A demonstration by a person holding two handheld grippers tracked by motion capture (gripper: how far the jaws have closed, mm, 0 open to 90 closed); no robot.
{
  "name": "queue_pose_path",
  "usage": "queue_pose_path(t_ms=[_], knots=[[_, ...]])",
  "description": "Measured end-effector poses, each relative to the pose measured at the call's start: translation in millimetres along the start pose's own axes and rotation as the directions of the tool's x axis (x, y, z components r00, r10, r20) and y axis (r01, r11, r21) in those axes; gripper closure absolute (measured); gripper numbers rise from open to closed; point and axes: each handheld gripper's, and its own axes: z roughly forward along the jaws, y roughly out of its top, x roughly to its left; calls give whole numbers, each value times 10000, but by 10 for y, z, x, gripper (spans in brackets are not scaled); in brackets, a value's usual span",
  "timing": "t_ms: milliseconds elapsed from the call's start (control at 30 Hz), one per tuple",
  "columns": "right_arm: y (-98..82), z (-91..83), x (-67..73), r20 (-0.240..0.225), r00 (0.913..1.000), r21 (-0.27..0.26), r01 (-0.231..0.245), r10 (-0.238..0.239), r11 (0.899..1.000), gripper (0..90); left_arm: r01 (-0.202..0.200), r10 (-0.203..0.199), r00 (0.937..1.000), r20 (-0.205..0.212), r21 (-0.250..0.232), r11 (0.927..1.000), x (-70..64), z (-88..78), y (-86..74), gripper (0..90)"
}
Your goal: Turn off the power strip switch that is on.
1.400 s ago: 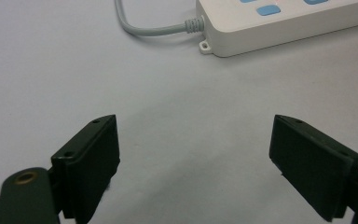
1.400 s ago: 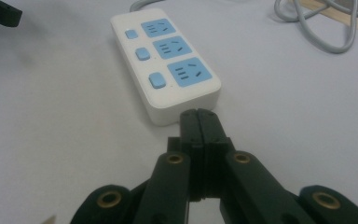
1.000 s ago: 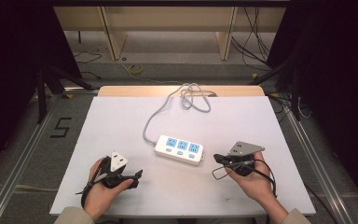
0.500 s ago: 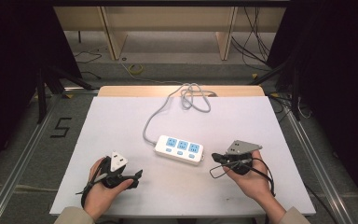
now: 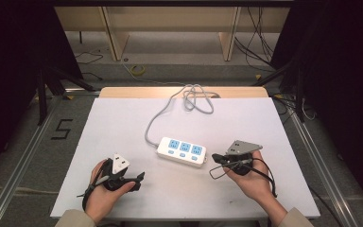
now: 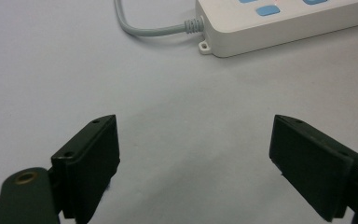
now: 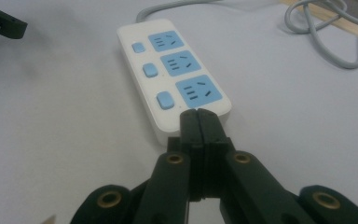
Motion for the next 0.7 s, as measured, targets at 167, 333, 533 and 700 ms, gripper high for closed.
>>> queue_pose_path(t_ms=[167,333,533,700], knots=[[23,17,6,-41,10000,9,-1,1,10000,900,1,-1,10000,2,6,10000,-1,1,0,159],[43,42,10,-59,10000,50,15,-14,10000,900,-10,10,10000,0,12,10000,-2,1,1,159],[80,64,16,-81,9999,33,62,-62,10000,900,-17,17,10000,-9,17,10000,-4,0,3,159],[109,87,24,-130,9999,50,97,-96,9999,900,-32,31,10000,6,18,10000,-5,2,5,159]])
